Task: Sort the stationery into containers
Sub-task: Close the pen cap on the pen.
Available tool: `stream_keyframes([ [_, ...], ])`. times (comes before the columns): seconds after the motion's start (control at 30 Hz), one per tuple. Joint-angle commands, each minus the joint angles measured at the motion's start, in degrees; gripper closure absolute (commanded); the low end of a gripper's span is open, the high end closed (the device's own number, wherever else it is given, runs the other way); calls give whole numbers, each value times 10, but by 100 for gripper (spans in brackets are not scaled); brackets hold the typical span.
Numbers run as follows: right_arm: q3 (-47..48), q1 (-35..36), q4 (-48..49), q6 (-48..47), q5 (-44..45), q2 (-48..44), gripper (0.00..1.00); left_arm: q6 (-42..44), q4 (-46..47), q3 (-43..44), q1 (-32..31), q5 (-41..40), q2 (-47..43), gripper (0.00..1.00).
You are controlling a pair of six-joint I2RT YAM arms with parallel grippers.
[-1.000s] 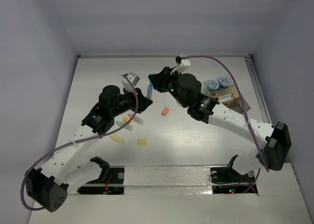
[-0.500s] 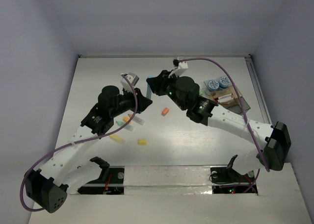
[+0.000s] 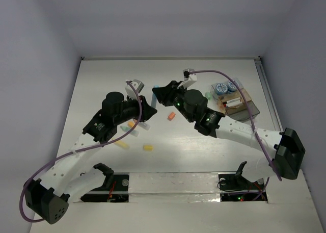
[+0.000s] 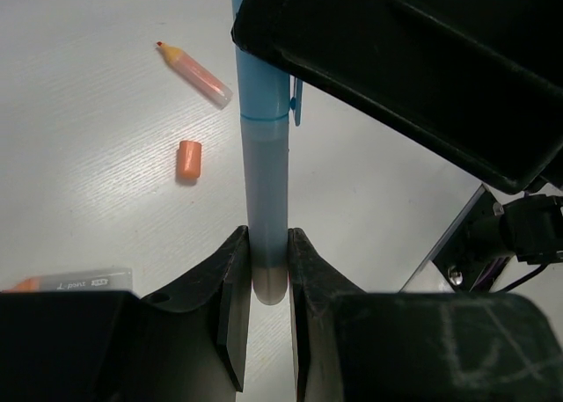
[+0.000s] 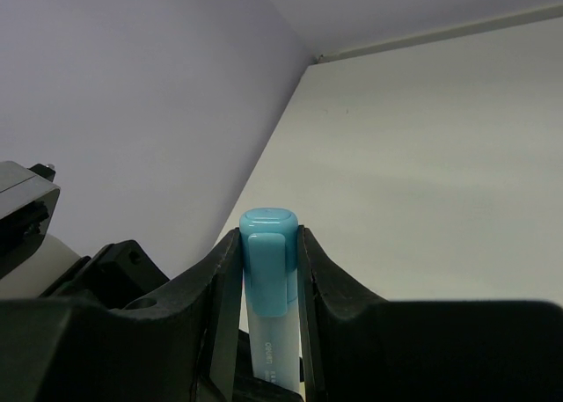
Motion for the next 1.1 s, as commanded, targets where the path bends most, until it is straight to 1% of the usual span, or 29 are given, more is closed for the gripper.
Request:
stream_keyframes([
  [0.0, -25, 40, -35, 22, -42, -3, 100, -14, 121, 14, 10, -38, -26, 100],
  [0.2, -39, 52, -38, 32, -78, -4, 100, -10, 115, 26, 10, -47, -26, 100],
  [0.27, -55, 52, -35, 37, -101, -7, 100, -10, 102, 44, 15, -46, -23, 100],
  [0.37, -81, 58, -32, 51, -112, -13, 100, -12, 98, 69, 15, -55, -20, 100],
  [0.6, -130, 78, -33, 75, -120, -32, 100, -15, 101, 109, 15, -66, -2, 100],
  [0.83, -141, 109, -27, 97, -139, -2, 100, -24, 107, 147, 15, -59, 29, 100],
  [0.93, -141, 114, -25, 102, -141, 9, 100, -17, 99, 161, 15, -69, 42, 100],
  [1.07, -146, 131, -41, 110, -128, 14, 100, -13, 90, 190, 15, -110, 47, 100],
])
